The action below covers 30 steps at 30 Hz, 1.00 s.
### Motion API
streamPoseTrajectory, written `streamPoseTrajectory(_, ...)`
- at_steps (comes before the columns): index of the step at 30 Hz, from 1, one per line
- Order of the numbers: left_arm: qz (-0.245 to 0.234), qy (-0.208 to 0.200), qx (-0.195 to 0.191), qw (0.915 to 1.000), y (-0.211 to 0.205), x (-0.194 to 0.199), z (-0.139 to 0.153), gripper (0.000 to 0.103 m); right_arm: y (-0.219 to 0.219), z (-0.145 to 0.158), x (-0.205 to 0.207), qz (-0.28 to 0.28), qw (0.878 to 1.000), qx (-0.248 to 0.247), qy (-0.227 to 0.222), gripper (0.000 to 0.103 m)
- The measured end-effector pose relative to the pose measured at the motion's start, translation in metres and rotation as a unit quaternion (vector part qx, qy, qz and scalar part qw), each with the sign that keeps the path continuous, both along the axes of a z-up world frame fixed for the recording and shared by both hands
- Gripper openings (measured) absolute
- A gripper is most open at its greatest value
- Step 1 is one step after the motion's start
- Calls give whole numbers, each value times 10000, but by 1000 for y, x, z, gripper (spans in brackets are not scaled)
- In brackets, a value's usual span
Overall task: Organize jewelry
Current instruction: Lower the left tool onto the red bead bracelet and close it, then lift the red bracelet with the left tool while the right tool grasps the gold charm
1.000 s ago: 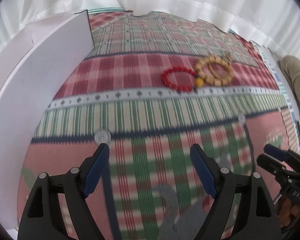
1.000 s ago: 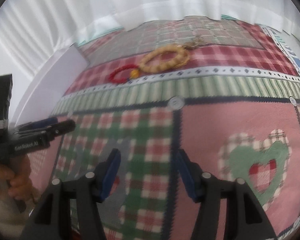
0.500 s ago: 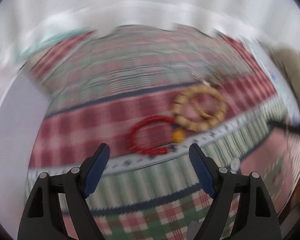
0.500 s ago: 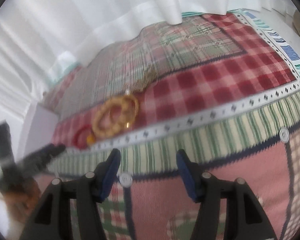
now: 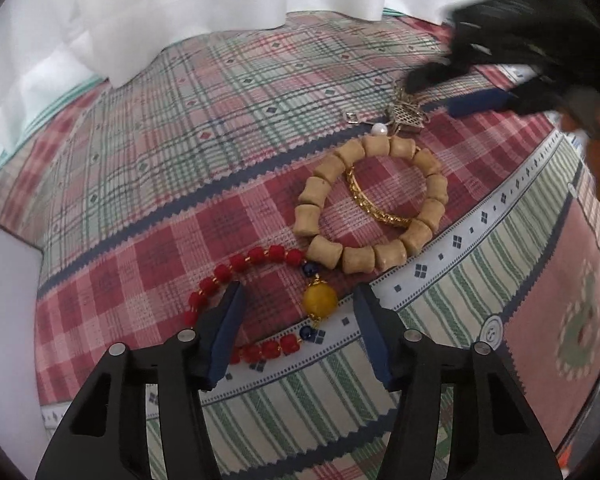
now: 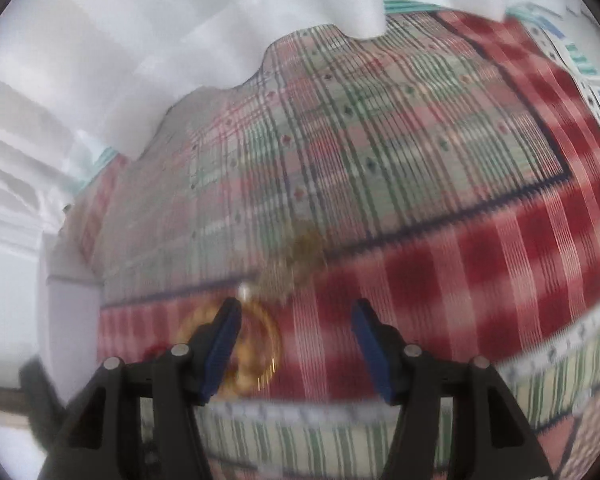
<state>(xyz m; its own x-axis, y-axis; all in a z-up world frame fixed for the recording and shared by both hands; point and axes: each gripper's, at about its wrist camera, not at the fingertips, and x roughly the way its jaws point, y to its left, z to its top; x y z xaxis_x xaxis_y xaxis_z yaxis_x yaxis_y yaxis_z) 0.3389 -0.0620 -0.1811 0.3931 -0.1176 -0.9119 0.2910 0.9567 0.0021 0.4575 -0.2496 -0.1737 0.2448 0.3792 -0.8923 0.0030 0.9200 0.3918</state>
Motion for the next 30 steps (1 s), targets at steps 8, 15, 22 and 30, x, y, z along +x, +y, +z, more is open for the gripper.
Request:
streamPoseTrajectory(8, -107, -72, -162, 9998, 4, -5, 5, 16, 36, -12, 31, -4, 9953, -858, -455, 16)
streamPoseTrajectory(15, 141, 46, -786, 9968, 38, -21, 27, 15, 29, 21, 2, 215, 9916, -775, -1012, 6)
streamPoseTrajectory(22, 745, -18, -1427, 9870, 77, -47, 68, 15, 4, 70, -35, 354, 9856, -592, -1542, 6)
streamPoseTrajectory(30, 1119, 3, -1567, 9813, 96, -87, 97, 15, 5, 107, -102, 834, 9774, -567, -1855, 6)
